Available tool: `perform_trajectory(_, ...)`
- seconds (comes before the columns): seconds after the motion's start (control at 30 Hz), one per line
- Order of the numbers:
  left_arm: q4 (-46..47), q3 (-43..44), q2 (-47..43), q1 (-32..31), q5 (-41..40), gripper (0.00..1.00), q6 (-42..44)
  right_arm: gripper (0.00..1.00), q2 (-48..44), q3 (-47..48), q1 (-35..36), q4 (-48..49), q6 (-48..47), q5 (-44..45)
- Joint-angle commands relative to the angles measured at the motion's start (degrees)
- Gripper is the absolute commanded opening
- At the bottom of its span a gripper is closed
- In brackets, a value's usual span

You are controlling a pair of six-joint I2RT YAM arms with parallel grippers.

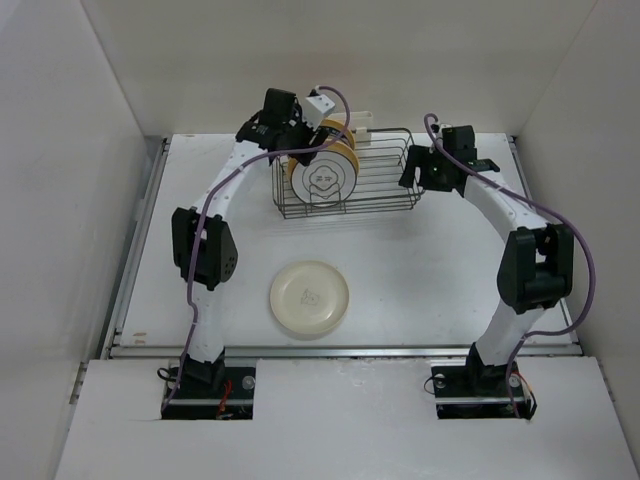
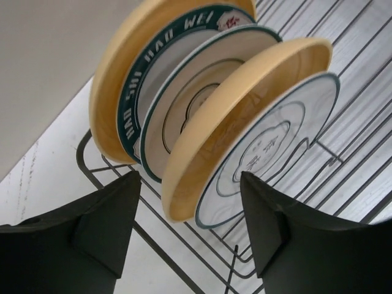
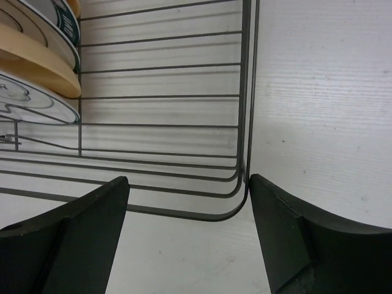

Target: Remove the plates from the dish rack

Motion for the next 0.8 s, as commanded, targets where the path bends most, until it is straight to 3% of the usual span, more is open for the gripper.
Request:
perform_trajectory(0.0,-0.5,4.81,-3.48,0.14,2.57,0.64,-1.89,0.84,-1.93,0.63,0.58,3.2,-1.02,-0.61)
perform_trajectory(0.03,-0.51,5.34,-3.48,0.14,2.57,0.72,-1.89,0.84,-1.93,1.24,0.58,2.51,-1.54,-0.61)
perform_trajectory(0.17,-2.7,7.53,-3.48,0.14,3.79,0.79,-1.89,0.84,-0.87,1.25,0.58,1.97,-1.55,-1.23)
perform_trajectory(0.27,-3.32,7.54,-4.01,0.14,4.32,0.92,-1.28,0.84,-0.87,1.25,0.58,1.97,-1.55,-1.23)
perform_trajectory(0.37,-4.55,7.54,-4.01,0.14,4.94,0.94,-0.05,0.84,-0.87,1.25,0.58,1.97,-1.55,-1.76)
perform_trajectory(0.43,-5.86,7.54,-4.01,0.14,8.43,0.88,0.91,0.84,-0.87,1.25,0.58,1.97,-2.08,-1.76)
perform_trajectory(0.63,-14.65,9.74,-4.01,-0.39,19.51,0.47,7.84,0.84,-0.35,1.25,0.58,1.97,-2.08,-2.81)
perform_trajectory(0.7,-16.41,9.74,-4.01,-0.39,22.86,0.45,10.14,0.84,-0.34,1.25,0.58,1.97,-2.08,-3.42)
perform_trajectory(0.77,-17.03,9.74,-2.7,-0.91,21.04,0.45,10.68,0.84,-0.34,0.72,0.58,1.97,-2.08,-3.43)
